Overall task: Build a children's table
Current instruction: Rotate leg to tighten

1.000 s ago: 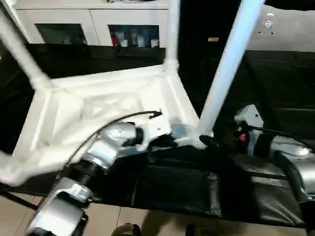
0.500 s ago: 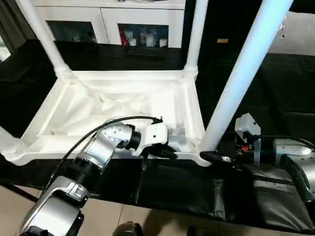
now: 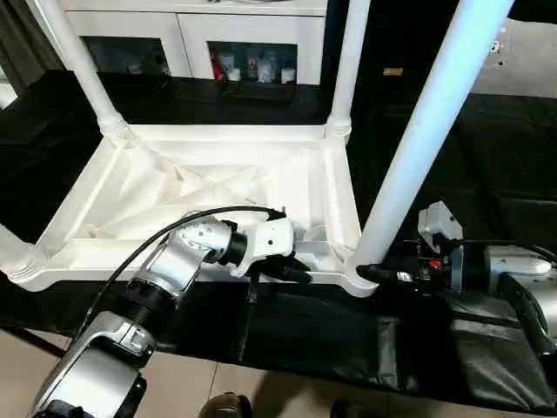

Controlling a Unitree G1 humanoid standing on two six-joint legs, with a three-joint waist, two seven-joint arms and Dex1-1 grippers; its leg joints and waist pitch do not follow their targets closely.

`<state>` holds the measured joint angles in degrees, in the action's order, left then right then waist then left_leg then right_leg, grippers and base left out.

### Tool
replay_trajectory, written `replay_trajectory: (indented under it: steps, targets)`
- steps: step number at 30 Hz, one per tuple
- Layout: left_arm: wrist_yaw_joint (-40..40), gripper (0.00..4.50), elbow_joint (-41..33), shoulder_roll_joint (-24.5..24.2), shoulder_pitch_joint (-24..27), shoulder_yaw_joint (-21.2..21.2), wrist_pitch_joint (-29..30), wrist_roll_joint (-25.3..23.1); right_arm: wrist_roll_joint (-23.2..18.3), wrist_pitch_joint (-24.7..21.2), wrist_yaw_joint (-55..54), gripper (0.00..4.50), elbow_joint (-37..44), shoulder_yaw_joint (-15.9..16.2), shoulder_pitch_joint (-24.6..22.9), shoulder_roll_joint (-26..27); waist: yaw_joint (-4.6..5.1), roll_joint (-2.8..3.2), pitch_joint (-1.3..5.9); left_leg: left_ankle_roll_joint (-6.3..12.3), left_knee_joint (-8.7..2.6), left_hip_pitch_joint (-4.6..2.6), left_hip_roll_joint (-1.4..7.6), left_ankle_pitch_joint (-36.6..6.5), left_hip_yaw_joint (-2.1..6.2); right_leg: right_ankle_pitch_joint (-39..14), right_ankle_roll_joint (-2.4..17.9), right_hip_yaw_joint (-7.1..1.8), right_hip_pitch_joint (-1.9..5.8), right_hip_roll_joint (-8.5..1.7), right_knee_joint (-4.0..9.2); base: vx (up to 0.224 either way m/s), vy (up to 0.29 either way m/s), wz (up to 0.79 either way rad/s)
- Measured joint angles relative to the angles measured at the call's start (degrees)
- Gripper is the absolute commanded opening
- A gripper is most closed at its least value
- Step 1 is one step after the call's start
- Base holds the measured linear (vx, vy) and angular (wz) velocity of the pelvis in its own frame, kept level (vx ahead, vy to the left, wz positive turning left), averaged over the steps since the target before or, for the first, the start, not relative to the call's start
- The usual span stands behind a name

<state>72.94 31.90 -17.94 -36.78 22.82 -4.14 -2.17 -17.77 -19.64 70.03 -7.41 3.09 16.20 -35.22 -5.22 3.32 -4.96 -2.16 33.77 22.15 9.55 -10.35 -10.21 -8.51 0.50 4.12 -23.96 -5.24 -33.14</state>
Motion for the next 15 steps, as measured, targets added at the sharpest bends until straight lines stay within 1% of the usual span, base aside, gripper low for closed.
replay_trajectory:
  steps: [4,6,8,10,12,14,15]
  targets:
    - [0.00,0.00,0.00,-0.02,0.08,-0.03,0.04,0.17,-0.03,0.05,-0.04,1.96,0.03,0.00,-0.07,0.06,0.01,0.00,0.00,0.01,0.00,0.00,0.00,0.00,0.00,0.00,0.00,0.00,0.00,0.00,0.00,0.000,0.000,0.00]
    - [0.01,0.00,-0.15,0.15,0.29,-0.38,1.15,0.53,-0.10,0.05,-0.39,1.94,0.35,-0.06,-0.36,0.18,0.02,0.01,0.00,0.01,0.00,-0.01,0.00,0.01,0.00,0.00,0.00,0.00,0.00,0.00,0.00,0.000,0.000,0.00]
    - [-0.79,0.00,-0.87,0.81,0.71,-0.96,3.47,0.99,-0.11,-0.50,-1.98,1.94,0.85,-0.46,-0.76,1.13,0.10,0.01,0.00,0.00,0.00,-0.04,0.02,0.00,0.00,0.00,0.00,0.00,0.02,0.01,-0.02,0.000,0.000,0.00]
    - [-2.68,0.00,-1.63,1.16,1.30,-1.90,5.81,1.11,0.11,-2.42,-5.47,1.93,1.79,-0.94,-0.82,3.11,0.24,0.02,0.01,-0.06,0.00,-0.08,0.01,-0.02,0.00,0.02,0.04,0.00,0.02,0.01,-0.03,0.000,0.000,0.00]
    - [-7.76,0.00,-1.89,3.18,1.50,-3.24,9.35,0.01,1.98,-4.65,-13.08,1.93,2.33,-2.10,-0.42,7.05,0.76,-0.03,-0.02,-0.09,0.04,-0.14,0.01,-0.01,0.00,-0.03,-0.04,-0.01,0.04,0.02,-0.01,0.000,0.000,0.00]
    - [-12.13,0.00,-1.97,5.26,1.49,-4.33,12.50,-0.48,3.57,-6.09,-20.36,1.93,2.37,-3.03,0.36,10.45,1.80,-0.05,-0.03,-0.11,0.07,-0.15,-0.03,0.01,0.00,-0.09,-0.15,-0.04,0.04,0.01,0.05,0.000,0.000,0.00]
    - [-13.95,0.00,-1.97,6.34,1.49,-4.59,13.59,-0.63,4.48,-6.40,-23.12,1.92,2.42,-3.35,0.67,11.65,2.12,-0.08,-0.04,-0.11,0.09,-0.19,-0.05,0.00,-0.01,-0.10,-0.17,-0.09,0.06,0.01,0.07,0.000,0.000,0.00]
